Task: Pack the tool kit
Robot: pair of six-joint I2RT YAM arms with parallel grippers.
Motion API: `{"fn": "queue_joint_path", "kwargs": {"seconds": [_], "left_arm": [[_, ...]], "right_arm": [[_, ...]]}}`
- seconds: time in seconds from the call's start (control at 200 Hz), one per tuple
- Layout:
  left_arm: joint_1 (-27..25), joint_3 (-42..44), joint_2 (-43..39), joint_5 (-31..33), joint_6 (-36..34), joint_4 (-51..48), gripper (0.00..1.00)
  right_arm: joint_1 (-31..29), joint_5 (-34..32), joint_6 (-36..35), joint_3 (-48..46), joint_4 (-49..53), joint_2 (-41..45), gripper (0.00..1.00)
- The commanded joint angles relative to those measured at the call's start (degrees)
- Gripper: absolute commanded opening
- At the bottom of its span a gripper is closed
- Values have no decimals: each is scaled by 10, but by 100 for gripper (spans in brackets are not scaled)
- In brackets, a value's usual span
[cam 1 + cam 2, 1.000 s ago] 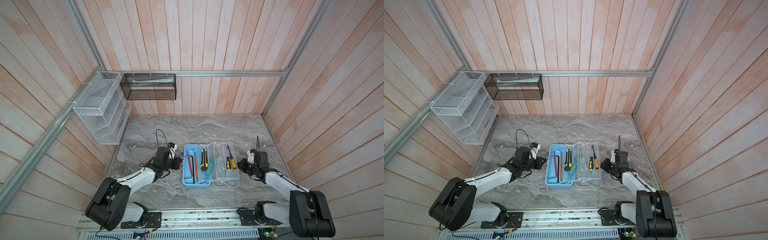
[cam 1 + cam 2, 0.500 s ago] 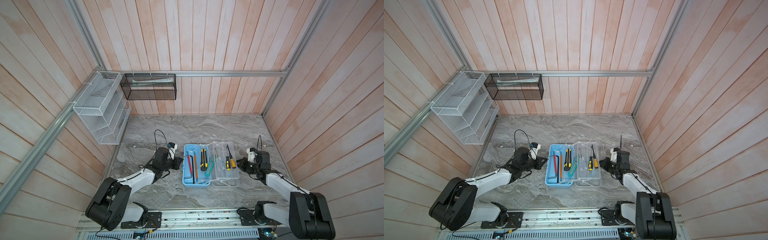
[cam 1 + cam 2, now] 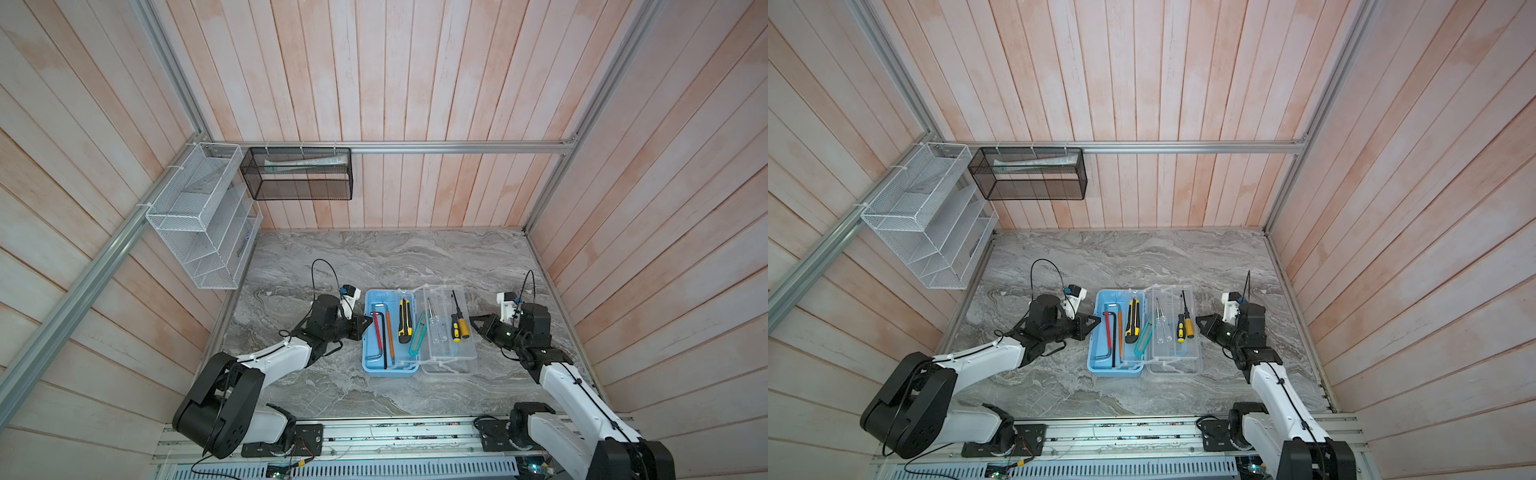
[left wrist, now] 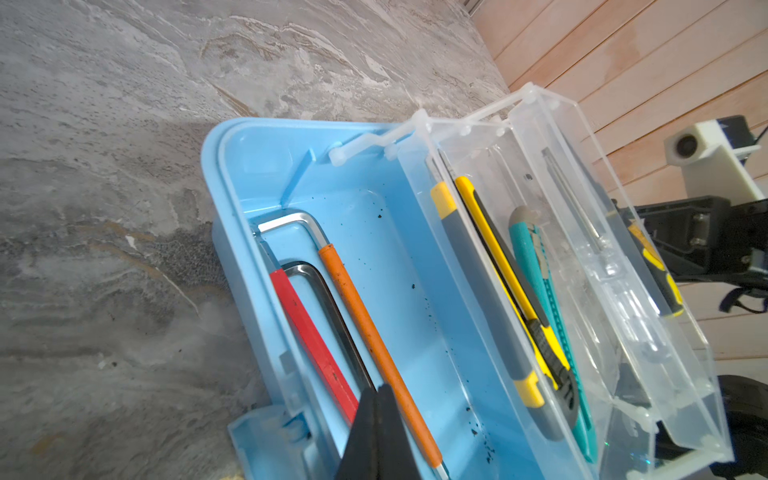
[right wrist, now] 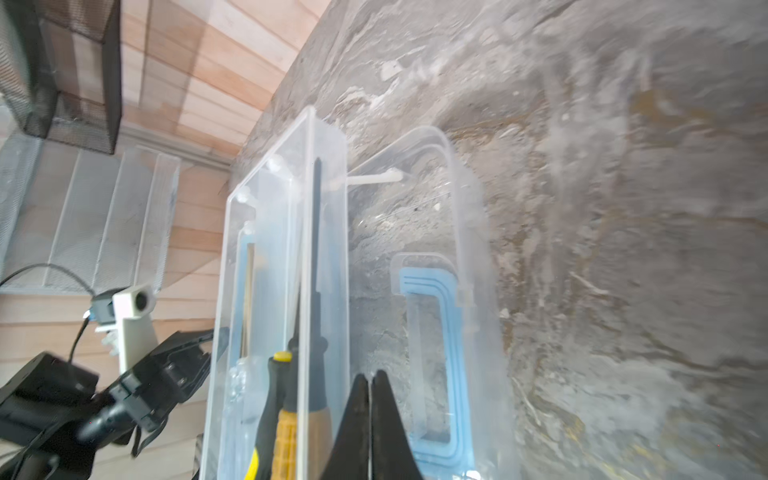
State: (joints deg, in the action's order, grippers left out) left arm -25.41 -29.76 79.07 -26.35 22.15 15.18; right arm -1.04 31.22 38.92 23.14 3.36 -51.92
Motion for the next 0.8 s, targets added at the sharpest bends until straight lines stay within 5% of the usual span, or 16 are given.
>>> {"fn": "queue_joint_path", "kwargs": {"seconds": [0.0, 0.215, 0.45, 0.795], "left_arm": [[0, 8, -7, 13, -17, -6, 0], [4, 9, -27, 49, -22, -34, 0], [10, -11, -49, 142, 0, -98, 0], [0, -7, -2, 100, 19, -83, 0]], "right_arm": [[1, -141, -26, 25, 91, 21, 0], [20, -158, -31, 9, 50, -39, 0], [27, -74, -65, 23, 5, -193, 0], [27, 19, -71, 30, -70, -297, 0]]}}
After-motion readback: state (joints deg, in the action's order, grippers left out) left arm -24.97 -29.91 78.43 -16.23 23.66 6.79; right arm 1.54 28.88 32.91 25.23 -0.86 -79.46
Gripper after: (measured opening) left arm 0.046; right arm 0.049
